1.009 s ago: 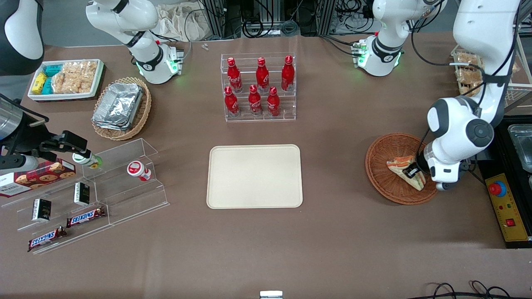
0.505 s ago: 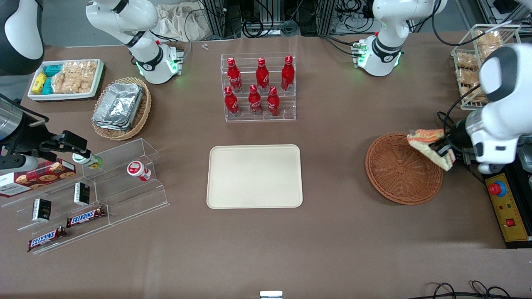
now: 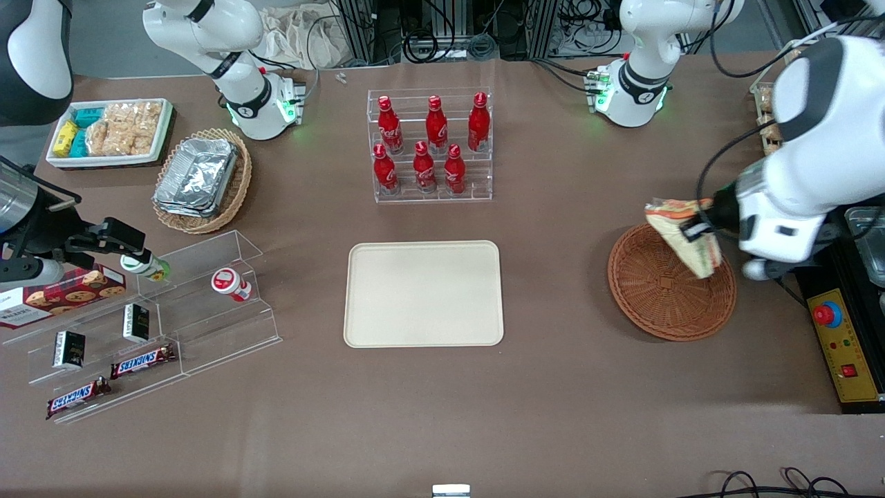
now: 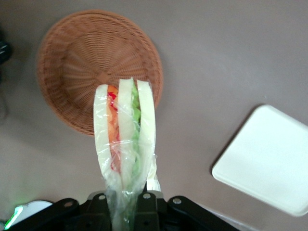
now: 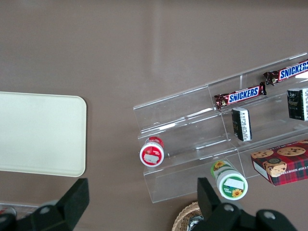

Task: Place sandwich from basket to tray
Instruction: 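Carry the sandwich over to the cream tray with the left gripper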

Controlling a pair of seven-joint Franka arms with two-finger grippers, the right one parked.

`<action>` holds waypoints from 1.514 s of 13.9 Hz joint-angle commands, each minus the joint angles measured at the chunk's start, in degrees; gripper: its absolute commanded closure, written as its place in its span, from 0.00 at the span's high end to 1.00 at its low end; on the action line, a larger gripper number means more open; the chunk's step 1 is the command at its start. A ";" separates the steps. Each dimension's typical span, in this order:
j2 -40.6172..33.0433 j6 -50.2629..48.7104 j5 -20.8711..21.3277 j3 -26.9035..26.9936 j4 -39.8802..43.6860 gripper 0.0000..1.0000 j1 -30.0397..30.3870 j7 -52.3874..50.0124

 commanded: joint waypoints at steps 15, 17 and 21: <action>25.41 19.23 11.74 -5.18 10.26 0.18 -24.95 2.84; 28.23 24.07 12.18 -4.91 9.83 0.18 -26.10 -0.06; 33.06 27.51 12.97 -4.83 9.82 0.19 -26.10 -1.57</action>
